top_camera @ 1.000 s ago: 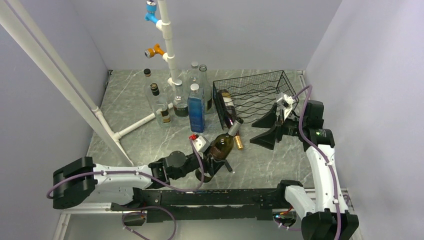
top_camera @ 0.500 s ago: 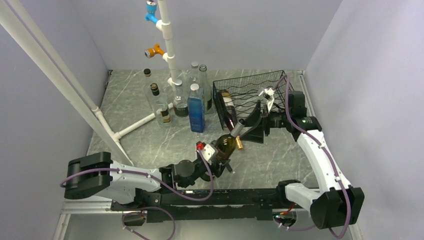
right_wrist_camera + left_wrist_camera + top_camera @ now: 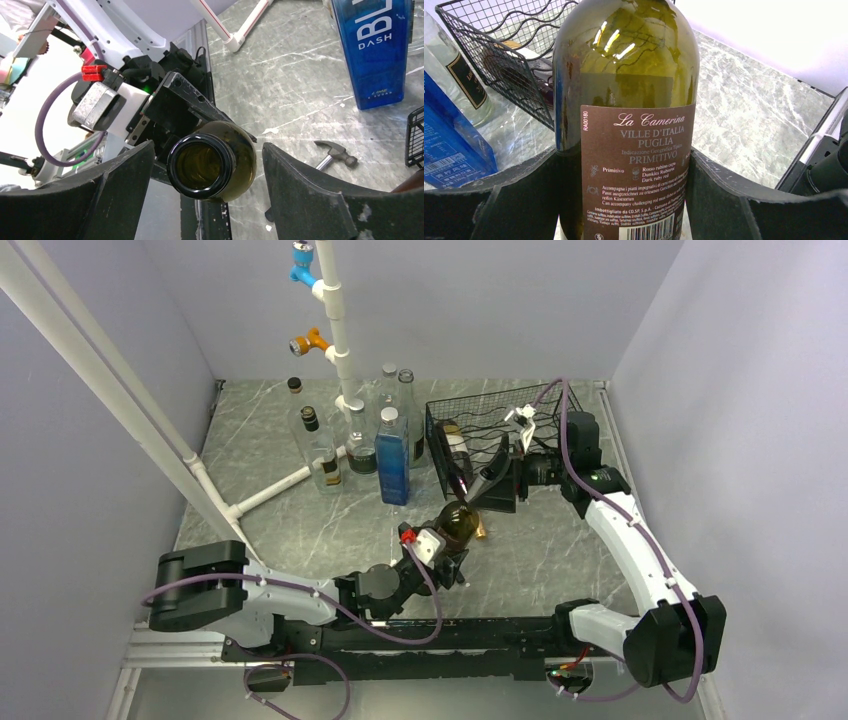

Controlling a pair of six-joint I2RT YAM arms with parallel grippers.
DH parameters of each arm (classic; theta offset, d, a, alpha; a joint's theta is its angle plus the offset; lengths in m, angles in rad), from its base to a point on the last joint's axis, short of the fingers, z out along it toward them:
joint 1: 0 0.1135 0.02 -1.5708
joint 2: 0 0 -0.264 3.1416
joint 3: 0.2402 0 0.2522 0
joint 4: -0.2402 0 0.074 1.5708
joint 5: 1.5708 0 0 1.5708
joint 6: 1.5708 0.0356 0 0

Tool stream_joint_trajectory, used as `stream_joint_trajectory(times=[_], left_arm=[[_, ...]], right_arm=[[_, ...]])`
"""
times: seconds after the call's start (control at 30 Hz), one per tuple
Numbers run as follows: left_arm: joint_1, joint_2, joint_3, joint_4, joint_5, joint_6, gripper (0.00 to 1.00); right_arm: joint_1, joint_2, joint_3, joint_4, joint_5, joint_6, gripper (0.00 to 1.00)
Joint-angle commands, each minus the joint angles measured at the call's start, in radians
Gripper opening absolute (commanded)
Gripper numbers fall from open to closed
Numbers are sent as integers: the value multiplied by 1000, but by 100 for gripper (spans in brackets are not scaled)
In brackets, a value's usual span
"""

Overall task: Take the wine bottle off the wine rack
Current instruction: Place the wine bottle at the center of the board.

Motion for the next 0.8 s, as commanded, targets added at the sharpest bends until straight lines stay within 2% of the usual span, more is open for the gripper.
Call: stream_joint_trajectory(times=[0.0,0.13,0.2,0.3,0.4,0.47,0.57,0.63,0.7,0.77], left_arm=[[-13,-2,72,167,-46,21,0],[-17,10,84,167,-55,20,0],[-19,15,88,165,-57,19,0],[-19,23,96,155,-58,12,0],[-19,28,100,150,-57,6,0],[-18,29,104,136,-56,0,0],[-18,31,117,96,-26,-10,0],[-19,29,125,73,17,-25,18],[-18,28,131,42,38,-43,47],[-17,21,135,10,54,-53,71]], right_arm=[[9,0,15,122,-18,88,78],[10,-6,3,161,-20,118,66],[12,-9,-6,185,-24,141,56],[15,-11,-17,211,-15,159,38],[17,-14,-21,221,10,175,14],[17,-15,-16,219,13,176,2],[17,-13,9,189,2,151,0],[17,-10,30,151,-4,117,0],[17,-7,49,117,-13,80,0],[18,-7,63,83,-10,38,0]])
